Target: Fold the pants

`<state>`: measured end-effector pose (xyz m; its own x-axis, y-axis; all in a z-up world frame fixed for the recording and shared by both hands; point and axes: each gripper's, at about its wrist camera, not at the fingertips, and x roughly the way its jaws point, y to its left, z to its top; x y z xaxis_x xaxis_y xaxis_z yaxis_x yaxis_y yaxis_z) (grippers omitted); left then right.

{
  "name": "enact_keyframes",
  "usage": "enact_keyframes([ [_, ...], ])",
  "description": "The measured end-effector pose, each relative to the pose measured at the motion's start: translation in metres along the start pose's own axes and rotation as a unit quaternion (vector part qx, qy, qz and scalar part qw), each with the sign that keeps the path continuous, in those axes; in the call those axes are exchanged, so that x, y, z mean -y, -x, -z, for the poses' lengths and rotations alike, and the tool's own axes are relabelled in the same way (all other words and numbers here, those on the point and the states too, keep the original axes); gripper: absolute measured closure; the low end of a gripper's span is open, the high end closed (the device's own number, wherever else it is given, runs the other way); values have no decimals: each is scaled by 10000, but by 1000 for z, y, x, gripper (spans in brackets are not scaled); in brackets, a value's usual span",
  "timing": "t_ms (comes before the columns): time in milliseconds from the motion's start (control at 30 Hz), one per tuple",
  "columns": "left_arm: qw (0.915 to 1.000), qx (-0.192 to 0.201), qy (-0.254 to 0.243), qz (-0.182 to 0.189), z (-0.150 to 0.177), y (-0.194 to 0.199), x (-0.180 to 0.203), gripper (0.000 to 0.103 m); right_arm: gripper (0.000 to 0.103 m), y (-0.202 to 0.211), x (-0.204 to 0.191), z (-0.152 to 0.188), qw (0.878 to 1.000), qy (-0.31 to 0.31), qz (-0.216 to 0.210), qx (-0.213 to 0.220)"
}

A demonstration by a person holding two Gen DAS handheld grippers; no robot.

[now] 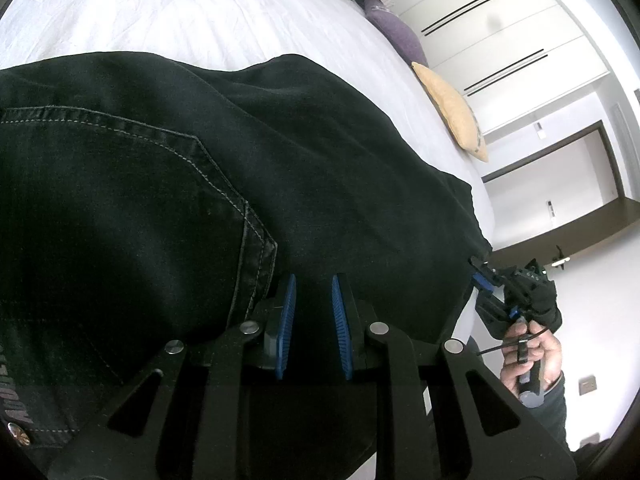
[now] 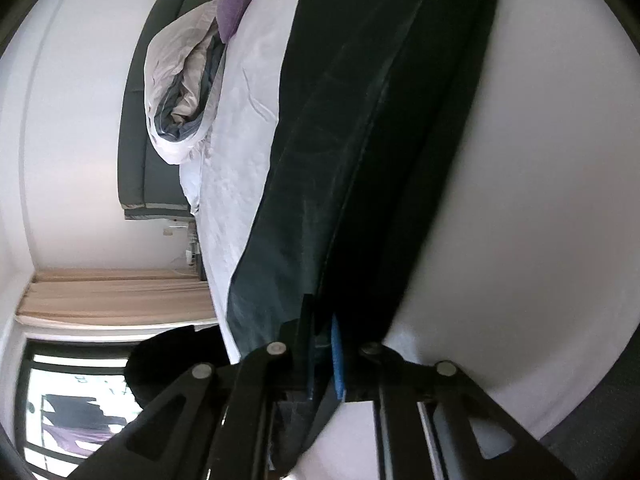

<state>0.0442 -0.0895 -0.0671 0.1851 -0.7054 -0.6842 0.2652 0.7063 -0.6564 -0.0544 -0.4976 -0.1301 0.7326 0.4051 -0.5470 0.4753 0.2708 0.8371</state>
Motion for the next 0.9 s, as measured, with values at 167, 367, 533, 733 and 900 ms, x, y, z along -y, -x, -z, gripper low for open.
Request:
enact_keyframes([
  [167, 10000, -19, -3, -12, -1, 1, 0, 85, 96, 9, -6, 3, 9997, 185, 139, 115],
  [367, 9999, -67, -84, -96, -3, 1, 4, 85, 97, 22, -12, 14, 9988, 249, 340, 239],
  [533, 9997, -91, -167, -138, -6, 2, 5, 85, 98, 20, 10, 15, 9994, -24, 302, 195],
  [733, 9997, -89, -171, -160, -7, 4, 3, 85, 84, 31, 15, 7, 9998, -78, 107, 155],
  [900, 9998, -66, -155, -131, -4, 4, 2, 85, 69, 73, -27, -1, 9885, 814, 990, 805],
])
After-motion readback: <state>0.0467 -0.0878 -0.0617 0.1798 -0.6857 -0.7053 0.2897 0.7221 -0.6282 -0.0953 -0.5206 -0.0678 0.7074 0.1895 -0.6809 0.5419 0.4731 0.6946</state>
